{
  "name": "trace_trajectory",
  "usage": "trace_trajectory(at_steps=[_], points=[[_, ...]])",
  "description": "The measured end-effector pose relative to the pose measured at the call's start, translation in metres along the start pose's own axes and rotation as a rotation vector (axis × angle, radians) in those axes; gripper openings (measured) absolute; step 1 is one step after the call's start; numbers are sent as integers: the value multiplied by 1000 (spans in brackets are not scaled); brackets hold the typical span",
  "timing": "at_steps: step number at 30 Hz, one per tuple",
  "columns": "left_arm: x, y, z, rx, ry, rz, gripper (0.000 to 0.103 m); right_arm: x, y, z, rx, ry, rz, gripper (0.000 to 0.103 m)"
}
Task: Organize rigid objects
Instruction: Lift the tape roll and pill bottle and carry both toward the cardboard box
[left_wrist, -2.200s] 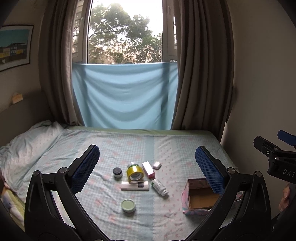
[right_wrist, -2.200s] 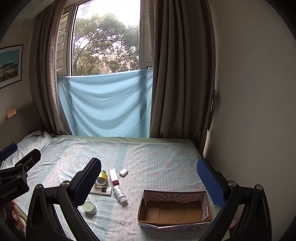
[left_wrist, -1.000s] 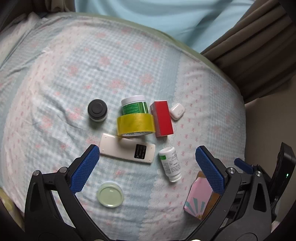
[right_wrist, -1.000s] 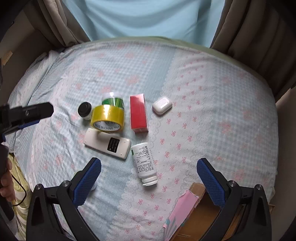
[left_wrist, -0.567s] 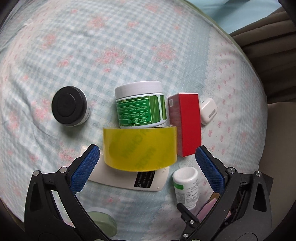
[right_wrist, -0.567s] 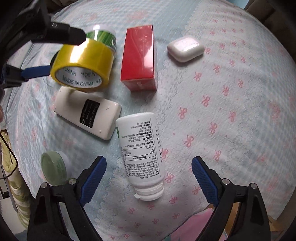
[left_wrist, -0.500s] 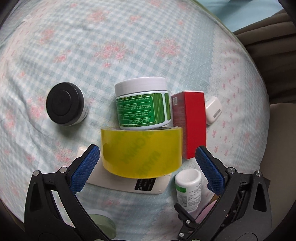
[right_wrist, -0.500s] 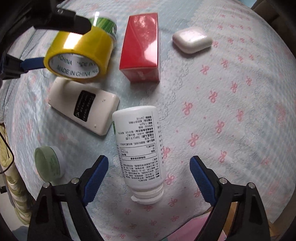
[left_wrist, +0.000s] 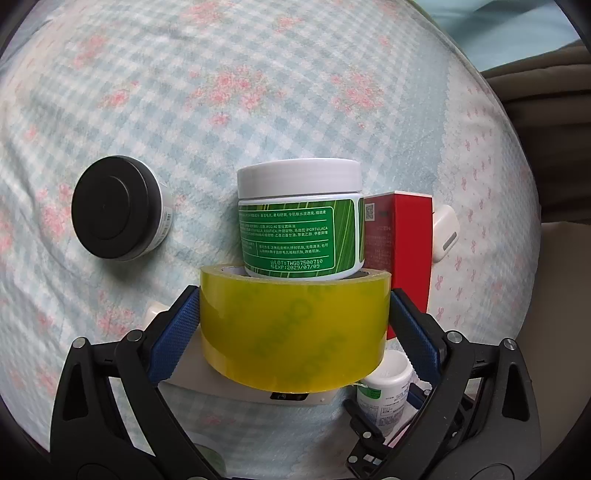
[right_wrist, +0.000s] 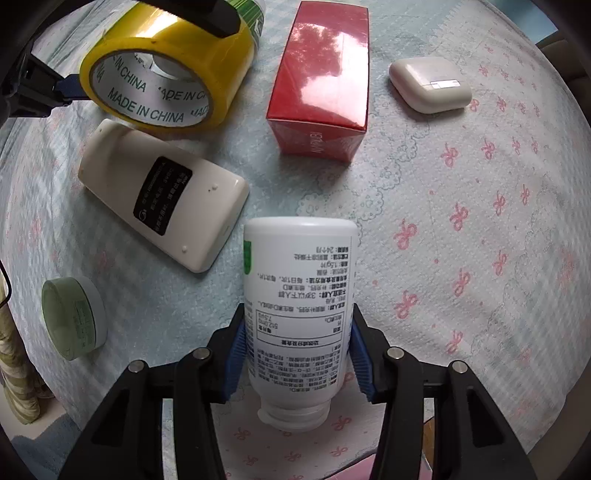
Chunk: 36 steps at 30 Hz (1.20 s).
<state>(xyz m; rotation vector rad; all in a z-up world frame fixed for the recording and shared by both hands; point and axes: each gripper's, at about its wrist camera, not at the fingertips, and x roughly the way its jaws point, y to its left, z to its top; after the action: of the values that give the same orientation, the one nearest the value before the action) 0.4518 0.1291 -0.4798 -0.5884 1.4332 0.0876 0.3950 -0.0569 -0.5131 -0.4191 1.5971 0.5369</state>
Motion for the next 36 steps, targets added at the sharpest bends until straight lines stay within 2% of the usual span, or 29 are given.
trace_trajectory(at_steps=[6,20,27,32,36], points=[[-7,4,-3,-2,-7,-13,96,-3,-1,4,25,-10,5,46],[-62,0,-28,60,-87,-41,96,-59,2,-11,96,-88,17,46],[-114,-8,-52,128,-147,-58,96,-116,13,-29,142,-156,13,46],[-164,-16,-74,193,-185,-95,96,-157,16,-55,191,-227,7,46],[-207,-27,-94,284,-221,-117,96,-195,26,-78,248,-281,7,46]])
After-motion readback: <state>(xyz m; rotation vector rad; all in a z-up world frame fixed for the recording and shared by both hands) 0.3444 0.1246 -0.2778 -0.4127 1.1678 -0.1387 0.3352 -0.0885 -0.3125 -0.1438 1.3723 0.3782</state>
